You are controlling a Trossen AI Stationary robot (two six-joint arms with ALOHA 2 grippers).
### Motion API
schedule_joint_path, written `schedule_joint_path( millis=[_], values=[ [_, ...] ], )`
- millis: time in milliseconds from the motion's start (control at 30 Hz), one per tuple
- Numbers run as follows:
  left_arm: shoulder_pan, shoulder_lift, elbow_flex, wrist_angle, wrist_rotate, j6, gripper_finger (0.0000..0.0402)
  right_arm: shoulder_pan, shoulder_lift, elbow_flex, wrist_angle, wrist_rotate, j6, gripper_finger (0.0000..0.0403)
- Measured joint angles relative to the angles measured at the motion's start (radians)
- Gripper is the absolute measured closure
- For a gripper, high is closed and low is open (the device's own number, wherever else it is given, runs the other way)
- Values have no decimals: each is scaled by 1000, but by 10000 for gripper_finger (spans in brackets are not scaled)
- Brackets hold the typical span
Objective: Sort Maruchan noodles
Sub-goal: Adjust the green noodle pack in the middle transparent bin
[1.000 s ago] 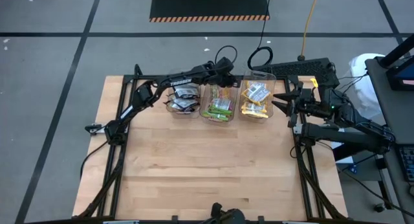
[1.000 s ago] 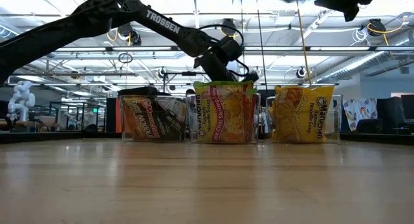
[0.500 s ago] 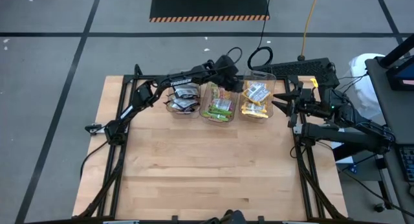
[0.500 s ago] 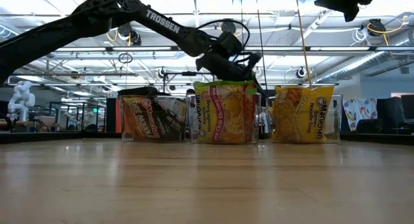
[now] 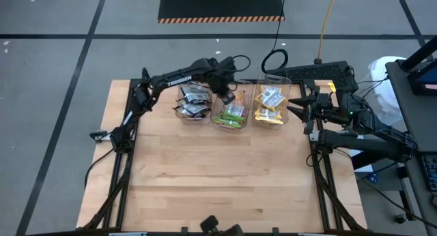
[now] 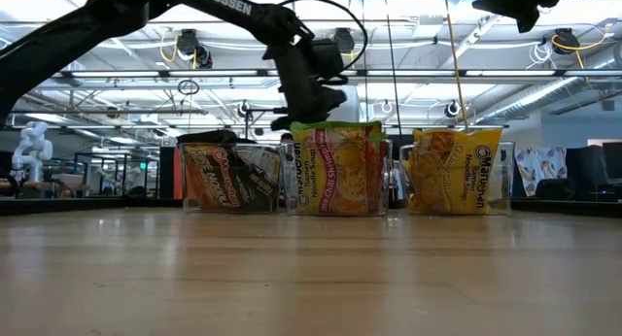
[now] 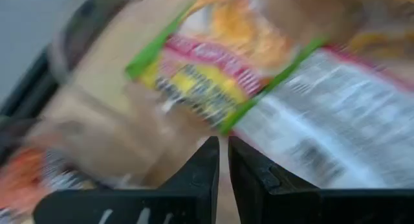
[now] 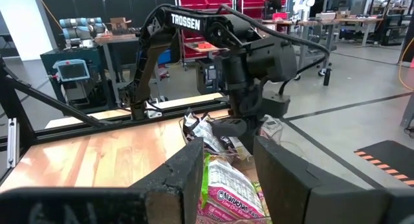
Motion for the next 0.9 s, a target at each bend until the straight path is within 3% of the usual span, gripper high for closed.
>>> schedule_joint_path(
  millis=[200, 400, 700, 900],
  values=[
    [20, 0, 0, -13, -25, 217, 362, 0, 0, 0, 1, 3, 2, 271],
    [26, 4, 0, 15, -25, 292, 343, 0, 0, 0, 4, 3, 7, 271],
    [40, 48, -2, 59, 17, 236, 316, 0, 0, 0, 5, 6, 7, 271],
    [43, 98, -2, 57, 118, 58, 316, 0, 0, 0, 5, 28, 5, 271]
  ],
)
